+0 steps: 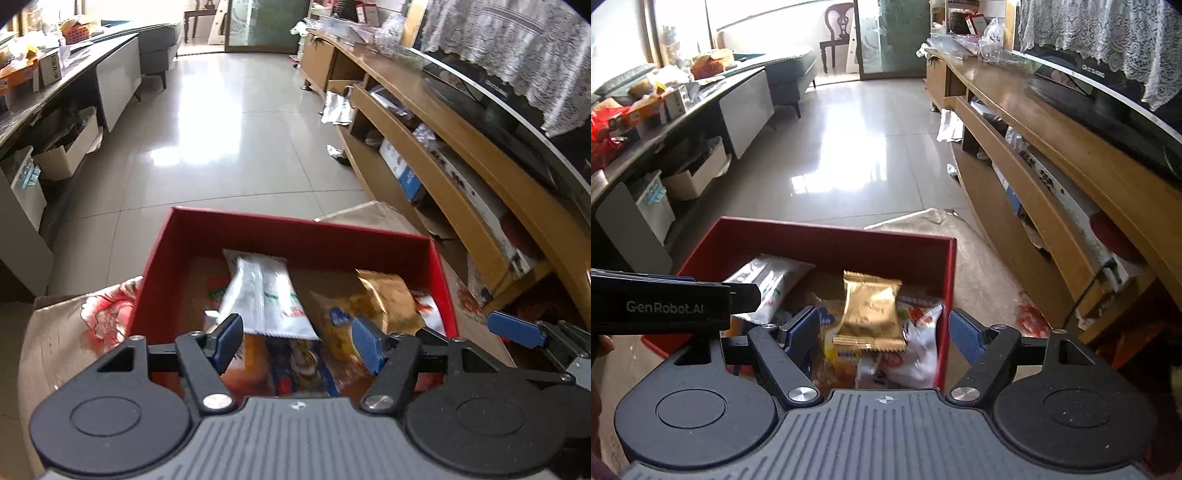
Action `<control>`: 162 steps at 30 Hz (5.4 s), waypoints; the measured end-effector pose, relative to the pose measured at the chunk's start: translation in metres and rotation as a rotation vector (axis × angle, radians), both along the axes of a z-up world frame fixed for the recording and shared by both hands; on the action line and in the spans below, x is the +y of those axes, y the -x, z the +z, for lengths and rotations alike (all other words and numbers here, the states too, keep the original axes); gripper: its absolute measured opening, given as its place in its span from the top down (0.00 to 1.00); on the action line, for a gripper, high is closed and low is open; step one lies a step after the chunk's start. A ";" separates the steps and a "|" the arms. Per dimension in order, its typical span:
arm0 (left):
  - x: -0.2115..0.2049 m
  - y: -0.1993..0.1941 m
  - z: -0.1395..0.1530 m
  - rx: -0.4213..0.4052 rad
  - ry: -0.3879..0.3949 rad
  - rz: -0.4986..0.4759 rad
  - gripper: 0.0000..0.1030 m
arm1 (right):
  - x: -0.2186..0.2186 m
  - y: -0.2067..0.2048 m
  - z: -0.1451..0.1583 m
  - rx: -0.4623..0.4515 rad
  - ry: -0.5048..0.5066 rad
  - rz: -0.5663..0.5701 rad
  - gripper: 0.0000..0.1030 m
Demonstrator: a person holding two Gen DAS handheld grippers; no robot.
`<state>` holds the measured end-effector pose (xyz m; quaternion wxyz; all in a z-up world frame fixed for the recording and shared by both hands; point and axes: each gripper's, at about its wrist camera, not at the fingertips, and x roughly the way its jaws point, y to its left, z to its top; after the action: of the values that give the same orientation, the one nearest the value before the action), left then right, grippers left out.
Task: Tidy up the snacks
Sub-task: 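Lower both packets into the red box and open both tools, then withdraw both open tools from the box toward the remaining snacks, then close the left tool on the red Trolli bag while the right tool grasps the blue wafer pack, then lift the Trolli bag with the left tool while the right tool carries the wafer pack to the box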
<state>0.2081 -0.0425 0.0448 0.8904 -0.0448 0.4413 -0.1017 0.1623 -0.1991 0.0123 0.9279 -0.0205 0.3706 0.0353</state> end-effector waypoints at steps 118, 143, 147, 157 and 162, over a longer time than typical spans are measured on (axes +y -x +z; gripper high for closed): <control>-0.026 0.178 -0.100 0.198 -0.081 -0.163 0.49 | -0.039 0.143 -0.114 0.379 -0.012 -0.161 0.01; -0.019 0.169 -0.110 0.201 -0.087 -0.074 0.49 | -0.052 0.164 -0.103 0.310 0.002 -0.137 0.31; -0.016 0.171 -0.109 0.203 -0.076 -0.078 0.50 | -0.053 0.168 -0.096 0.287 -0.005 -0.148 0.31; -0.028 0.168 -0.114 0.186 -0.123 -0.098 0.41 | -0.047 0.151 -0.104 0.334 -0.012 -0.164 0.19; -0.034 0.175 -0.116 0.146 -0.190 -0.105 0.49 | -0.037 0.148 -0.103 0.319 0.059 -0.145 0.27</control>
<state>0.0330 -0.0769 -0.0710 0.8496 0.0555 0.5144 -0.1025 0.0138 -0.2361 -0.0906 0.8564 -0.0152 0.5146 -0.0400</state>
